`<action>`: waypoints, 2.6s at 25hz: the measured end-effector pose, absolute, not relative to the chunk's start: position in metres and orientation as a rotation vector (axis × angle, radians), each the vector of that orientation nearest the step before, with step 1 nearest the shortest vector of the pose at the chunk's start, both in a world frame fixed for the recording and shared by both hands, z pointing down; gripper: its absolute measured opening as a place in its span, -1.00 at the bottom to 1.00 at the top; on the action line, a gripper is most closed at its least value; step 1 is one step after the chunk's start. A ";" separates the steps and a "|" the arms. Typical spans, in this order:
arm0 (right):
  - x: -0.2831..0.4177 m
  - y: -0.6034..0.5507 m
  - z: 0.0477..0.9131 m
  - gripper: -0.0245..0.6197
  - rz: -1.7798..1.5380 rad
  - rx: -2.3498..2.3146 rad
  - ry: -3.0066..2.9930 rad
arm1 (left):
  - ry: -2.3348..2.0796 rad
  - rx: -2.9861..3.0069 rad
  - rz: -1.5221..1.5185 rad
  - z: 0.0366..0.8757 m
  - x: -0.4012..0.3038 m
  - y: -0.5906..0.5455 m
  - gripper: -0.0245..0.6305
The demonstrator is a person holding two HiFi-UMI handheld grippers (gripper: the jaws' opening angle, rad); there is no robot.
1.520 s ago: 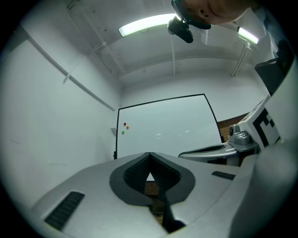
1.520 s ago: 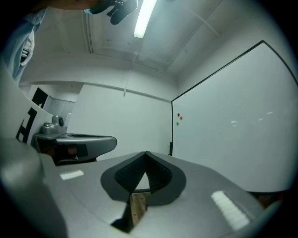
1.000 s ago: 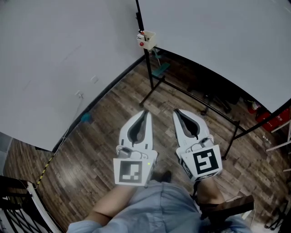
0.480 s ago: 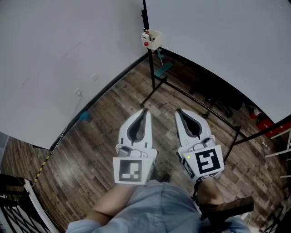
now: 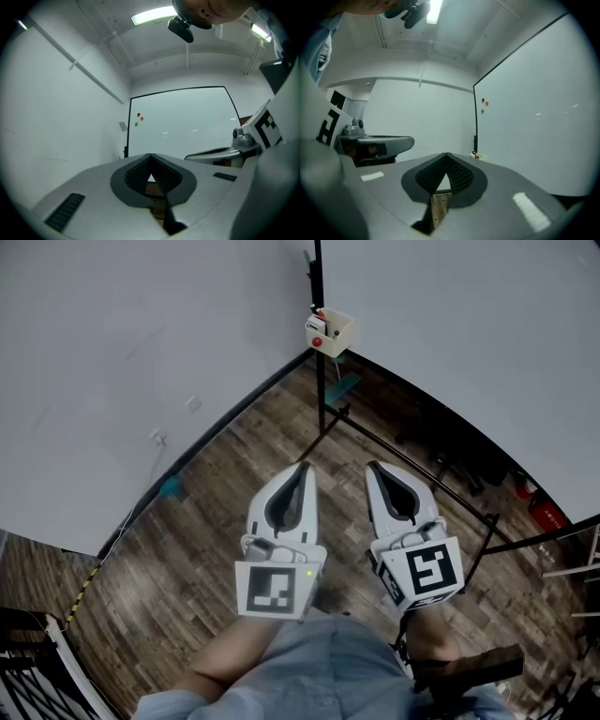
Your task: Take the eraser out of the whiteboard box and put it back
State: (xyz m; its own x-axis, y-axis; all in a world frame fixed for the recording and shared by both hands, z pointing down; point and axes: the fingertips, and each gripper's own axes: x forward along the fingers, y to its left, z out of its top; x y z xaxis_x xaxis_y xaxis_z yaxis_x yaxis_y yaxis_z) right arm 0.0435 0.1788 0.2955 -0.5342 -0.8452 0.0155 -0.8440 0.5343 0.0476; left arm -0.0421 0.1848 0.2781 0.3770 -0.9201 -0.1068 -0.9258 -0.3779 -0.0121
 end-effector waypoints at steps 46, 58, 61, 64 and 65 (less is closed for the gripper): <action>0.024 -0.159 0.274 -0.92 -0.101 1.457 -2.720 | 1.715 -2.526 0.090 0.268 -0.063 -0.155 -0.92; 0.017 -0.224 0.275 -0.86 -0.113 1.332 -2.731 | 1.771 -2.480 0.114 0.262 -0.064 -0.211 -0.92; 0.010 -0.238 0.280 -0.79 -0.111 1.305 -2.707 | 1.770 -2.483 0.125 0.263 -0.071 -0.226 -0.92; 0.001 -0.254 0.295 -0.73 -0.078 1.266 -2.658 | 1.762 -2.506 0.125 0.269 -0.078 -0.244 -0.92; -0.004 -0.259 0.301 -0.70 -0.062 1.245 -2.639 | 1.759 -2.516 0.129 0.271 -0.080 -0.250 -0.92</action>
State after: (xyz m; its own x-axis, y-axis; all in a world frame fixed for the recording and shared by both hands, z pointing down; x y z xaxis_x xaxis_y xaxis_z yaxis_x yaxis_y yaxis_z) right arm -0.0036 -0.2594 0.3011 -0.6159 -0.7664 0.1824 -0.7570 0.6399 0.1323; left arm -0.0804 -0.2504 0.2705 0.3417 -0.9336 -0.1079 -0.9393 -0.3429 -0.0081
